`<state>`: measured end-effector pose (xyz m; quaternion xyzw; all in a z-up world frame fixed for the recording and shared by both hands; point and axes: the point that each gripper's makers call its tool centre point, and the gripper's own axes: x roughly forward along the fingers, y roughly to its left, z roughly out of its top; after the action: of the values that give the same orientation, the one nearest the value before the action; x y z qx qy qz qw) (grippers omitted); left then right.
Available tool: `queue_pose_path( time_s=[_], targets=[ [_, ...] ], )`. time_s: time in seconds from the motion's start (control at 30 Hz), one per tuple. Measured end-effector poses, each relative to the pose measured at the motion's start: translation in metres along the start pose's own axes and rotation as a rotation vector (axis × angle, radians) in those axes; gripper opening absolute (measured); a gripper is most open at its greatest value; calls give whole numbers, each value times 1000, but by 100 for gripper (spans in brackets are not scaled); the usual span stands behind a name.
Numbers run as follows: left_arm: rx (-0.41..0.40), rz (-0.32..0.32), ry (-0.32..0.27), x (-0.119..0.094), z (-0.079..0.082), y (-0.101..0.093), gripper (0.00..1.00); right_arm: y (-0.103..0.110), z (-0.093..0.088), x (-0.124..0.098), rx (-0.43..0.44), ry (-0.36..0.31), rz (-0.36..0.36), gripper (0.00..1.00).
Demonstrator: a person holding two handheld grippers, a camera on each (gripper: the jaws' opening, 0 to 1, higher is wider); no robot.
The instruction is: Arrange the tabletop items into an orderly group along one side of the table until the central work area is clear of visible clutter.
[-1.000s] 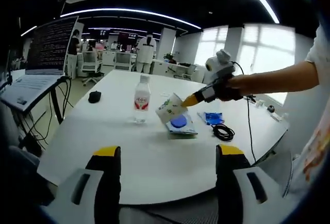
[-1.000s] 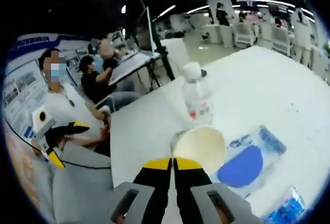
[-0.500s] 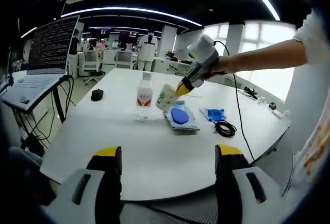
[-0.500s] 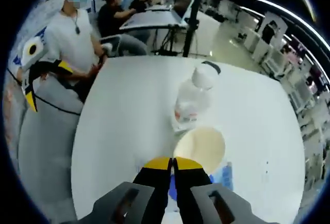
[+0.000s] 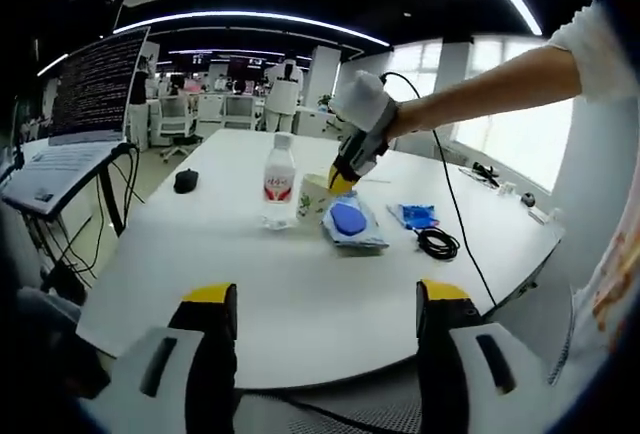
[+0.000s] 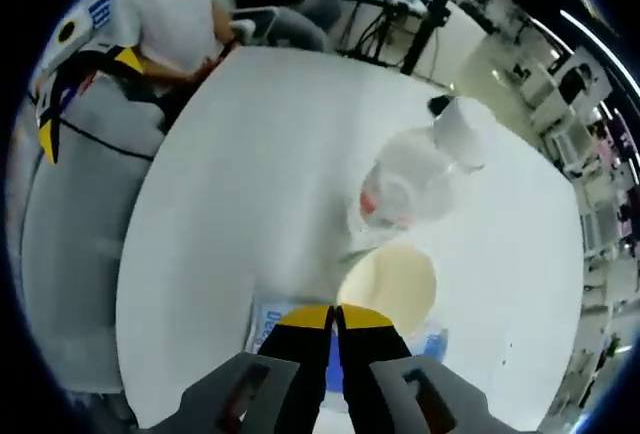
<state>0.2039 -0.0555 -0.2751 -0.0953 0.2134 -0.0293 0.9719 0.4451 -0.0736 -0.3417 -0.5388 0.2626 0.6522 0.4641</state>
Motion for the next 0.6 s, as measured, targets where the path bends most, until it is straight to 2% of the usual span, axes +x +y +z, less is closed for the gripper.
queue_pose_path(
  time_s=[0.07, 0.17, 0.27, 0.47, 0.6],
  targets=[
    [13, 5, 6, -1, 0, 2, 72, -5, -2, 7, -7, 10, -27, 0],
    [5, 10, 0, -2, 1, 8, 72, -2, 3, 10, 36, -2, 3, 0],
    [3, 16, 2, -3, 1, 8, 72, -3, 4, 9, -5, 8, -9, 0],
    [-19, 17, 12, -2, -6, 10, 72, -7, 4, 12, 11, 2, -6, 0],
    [-7, 16, 8, -2, -3, 9, 71, -5, 2, 16, 8, 6, 5, 0]
  ],
)
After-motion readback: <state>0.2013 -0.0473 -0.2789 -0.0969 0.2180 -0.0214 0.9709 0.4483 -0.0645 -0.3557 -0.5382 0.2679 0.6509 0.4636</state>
